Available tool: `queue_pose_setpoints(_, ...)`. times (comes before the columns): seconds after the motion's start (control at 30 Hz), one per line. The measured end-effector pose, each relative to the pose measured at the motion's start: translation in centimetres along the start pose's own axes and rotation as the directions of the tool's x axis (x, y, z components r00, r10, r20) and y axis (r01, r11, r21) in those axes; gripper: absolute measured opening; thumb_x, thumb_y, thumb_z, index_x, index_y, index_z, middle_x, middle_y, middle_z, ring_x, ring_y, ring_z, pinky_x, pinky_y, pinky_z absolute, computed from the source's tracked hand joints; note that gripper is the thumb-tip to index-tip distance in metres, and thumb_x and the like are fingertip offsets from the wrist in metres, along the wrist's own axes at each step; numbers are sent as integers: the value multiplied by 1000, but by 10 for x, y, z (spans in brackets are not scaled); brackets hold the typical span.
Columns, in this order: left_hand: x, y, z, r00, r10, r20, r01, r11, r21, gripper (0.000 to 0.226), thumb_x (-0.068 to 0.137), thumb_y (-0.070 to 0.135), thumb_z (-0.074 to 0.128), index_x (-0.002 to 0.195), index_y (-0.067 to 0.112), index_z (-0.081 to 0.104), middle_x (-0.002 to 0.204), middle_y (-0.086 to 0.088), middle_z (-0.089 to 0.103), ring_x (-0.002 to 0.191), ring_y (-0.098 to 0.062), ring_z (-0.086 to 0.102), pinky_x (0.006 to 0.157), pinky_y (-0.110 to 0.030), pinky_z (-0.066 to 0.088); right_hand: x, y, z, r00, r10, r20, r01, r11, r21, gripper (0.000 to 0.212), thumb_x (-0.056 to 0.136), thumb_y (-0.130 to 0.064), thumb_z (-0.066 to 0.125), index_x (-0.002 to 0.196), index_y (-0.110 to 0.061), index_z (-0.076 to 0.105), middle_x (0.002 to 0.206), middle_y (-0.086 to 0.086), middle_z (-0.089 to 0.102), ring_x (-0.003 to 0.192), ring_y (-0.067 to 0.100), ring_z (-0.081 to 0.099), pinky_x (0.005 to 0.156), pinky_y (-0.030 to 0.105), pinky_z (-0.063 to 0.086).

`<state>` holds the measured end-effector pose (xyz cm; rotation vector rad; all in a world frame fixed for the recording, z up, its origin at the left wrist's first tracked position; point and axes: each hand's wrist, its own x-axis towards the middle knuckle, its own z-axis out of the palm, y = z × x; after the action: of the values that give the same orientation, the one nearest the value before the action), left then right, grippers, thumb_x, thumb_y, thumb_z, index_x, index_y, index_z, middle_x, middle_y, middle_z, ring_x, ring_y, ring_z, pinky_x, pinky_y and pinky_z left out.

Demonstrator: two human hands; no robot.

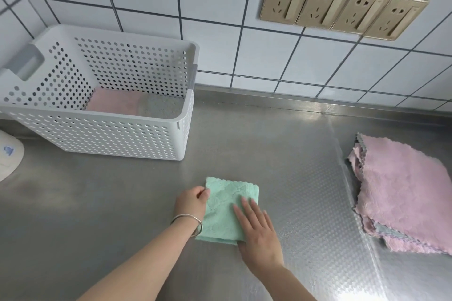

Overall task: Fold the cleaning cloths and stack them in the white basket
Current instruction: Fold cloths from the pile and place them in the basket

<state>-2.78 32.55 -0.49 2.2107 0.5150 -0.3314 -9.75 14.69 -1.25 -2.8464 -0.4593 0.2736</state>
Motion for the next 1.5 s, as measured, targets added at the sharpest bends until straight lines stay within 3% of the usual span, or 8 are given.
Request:
queue_pose_setpoints(0.17, -1, -13, 6, 999, -42, -28, 41, 999, -27, 19, 91, 27, 54, 72, 23, 55, 52, 3, 44, 51, -13, 39, 51, -26, 31, -3, 8, 12, 999, 15, -43, -15, 1000, 3, 103, 51, -3, 70, 144, -23, 32, 149, -1, 35, 138, 16, 24, 111, 31, 12)
queue_pose_setpoints(0.33, 0, -13, 7, 999, -41, -29, 41, 999, -12, 13, 91, 28, 54, 83, 21, 61, 55, 5, 48, 55, -14, 44, 53, -26, 33, -3, 8, 24, 995, 73, -67, -76, 996, -48, 80, 66, -6, 28, 145, -19, 29, 149, -2, 34, 144, 13, 3, 112, 32, 8)
queue_pose_setpoints(0.9, 20, -12, -6, 989, -18, 144, -9, 983, 181, 25, 86, 37, 61, 93, 14, 66, 85, 0, 68, 75, -13, 56, 67, -23, 36, -3, 19, 30, 1000, -20, -10, 18, 989, -144, 79, 72, -21, 32, 148, -13, 11, 155, 5, 14, 143, 19, 9, 111, 40, 9)
queue_pose_setpoints(1.03, 20, -9, -7, 987, -9, 161, -31, 968, 248, 23, 85, 41, 62, 87, 18, 64, 87, 1, 68, 83, -17, 62, 67, -25, 39, -4, 17, 25, 1000, 5, 20, -2, 987, -163, 80, 65, -23, 32, 145, -9, 30, 152, 6, 27, 141, 22, 18, 109, 42, 11)
queue_pose_setpoints(1.17, 2, -5, -4, 985, 94, -147, -61, 976, 211, 21, 84, 37, 61, 97, 21, 56, 98, 5, 64, 92, -23, 61, 72, -30, 45, -5, 4, 8, 999, 33, -27, -37, 991, -132, 68, 65, -32, 38, 127, -12, 58, 140, 6, 48, 133, 19, 35, 107, 38, 13)
queue_pose_setpoints(1.23, -9, -11, 8, 892, 371, -258, -301, 914, 272, 27, 85, 29, 54, 109, 18, 53, 112, -3, 60, 102, -27, 58, 82, -35, 42, 1, -2, -2, 997, 44, -67, -51, 993, -108, 58, 74, -33, 38, 124, -13, 61, 136, 5, 53, 128, 20, 46, 107, 34, 12)
queue_pose_setpoints(1.3, -16, -17, 23, 782, 615, -100, -528, 740, 417, 39, 82, 32, 42, 119, 21, 48, 126, -4, 57, 117, -25, 51, 96, -33, 33, 11, -4, -4, 993, 70, -93, -81, 990, -115, 52, 85, -33, 34, 126, -12, 59, 138, 4, 50, 130, 19, 43, 108, 34, 11)
queue_pose_setpoints(1.5, -13, -35, 42, 737, 620, 270, -635, 498, 590, 60, 85, 50, 37, 134, 17, 45, 146, -6, 39, 140, -20, 15, 112, -35, 9, 35, 15, 14, 980, 189, -60, -195, 974, -119, 55, 98, -44, 16, 140, -12, 31, 147, 4, 37, 144, 14, 0, 110, 36, 8)
